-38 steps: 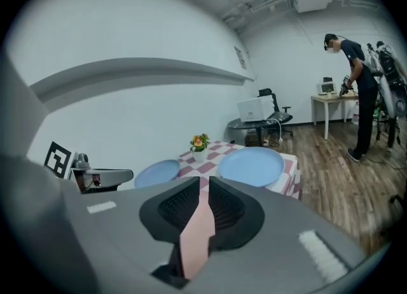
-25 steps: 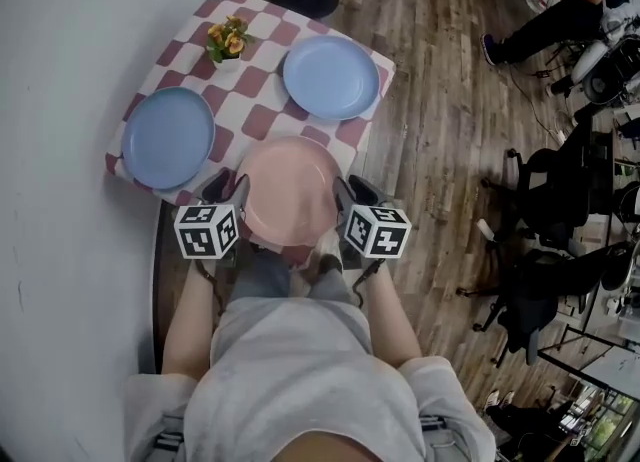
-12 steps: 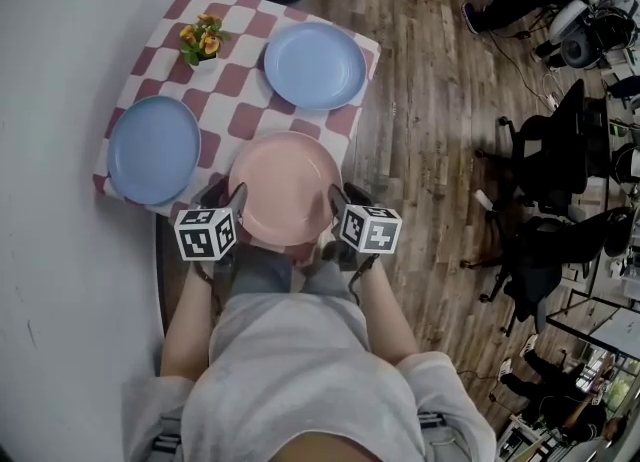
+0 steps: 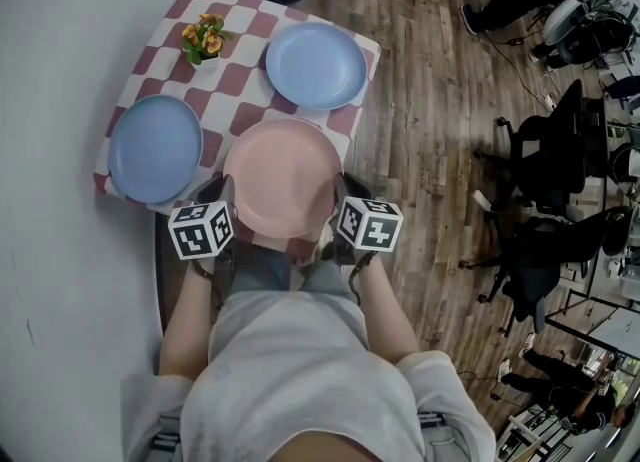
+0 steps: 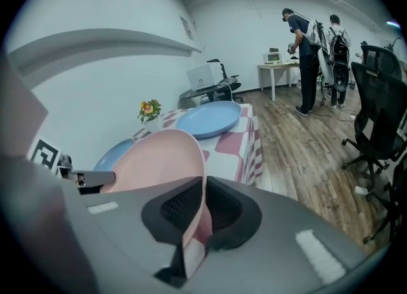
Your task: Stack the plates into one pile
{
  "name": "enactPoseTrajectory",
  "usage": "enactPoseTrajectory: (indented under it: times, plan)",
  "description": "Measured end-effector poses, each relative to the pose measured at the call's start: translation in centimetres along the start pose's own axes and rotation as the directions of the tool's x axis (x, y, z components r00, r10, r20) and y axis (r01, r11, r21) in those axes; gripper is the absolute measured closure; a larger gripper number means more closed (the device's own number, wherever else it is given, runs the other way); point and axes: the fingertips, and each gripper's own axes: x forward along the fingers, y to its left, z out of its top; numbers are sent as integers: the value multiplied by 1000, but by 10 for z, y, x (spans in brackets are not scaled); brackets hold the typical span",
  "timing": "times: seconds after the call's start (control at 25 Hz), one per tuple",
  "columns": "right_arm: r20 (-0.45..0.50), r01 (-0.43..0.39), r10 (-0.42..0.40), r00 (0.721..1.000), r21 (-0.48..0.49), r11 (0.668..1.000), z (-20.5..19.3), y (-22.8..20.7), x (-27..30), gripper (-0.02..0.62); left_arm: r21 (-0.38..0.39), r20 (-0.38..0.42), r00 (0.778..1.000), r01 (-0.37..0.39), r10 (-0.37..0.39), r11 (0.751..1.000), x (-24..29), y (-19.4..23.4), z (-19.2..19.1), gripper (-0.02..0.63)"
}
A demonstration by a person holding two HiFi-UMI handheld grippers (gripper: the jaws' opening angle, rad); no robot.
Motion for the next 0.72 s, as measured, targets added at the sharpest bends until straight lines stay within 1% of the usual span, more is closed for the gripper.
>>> enactPoseTrajectory:
  times: [0.2, 0.36, 0.56, 0.72]
  plan:
    - [83, -69, 71, 994, -30, 997, 40, 30, -4, 575, -28, 119, 993, -3, 6, 1000, -25, 10, 39, 574]
    - [112, -135, 144, 983, -82, 987, 62, 63, -1, 574, -35, 186, 981, -46, 52, 998, -49, 28, 57, 574]
    - [112, -203, 224, 968, -172, 964, 81, 115, 11, 574, -94, 254, 959, -106, 127, 990, -83, 63, 67, 574]
    - [82, -273, 299, 951, -238, 932, 87, 163, 23, 574, -160, 291, 934, -164, 205, 973, -113, 96, 65, 574]
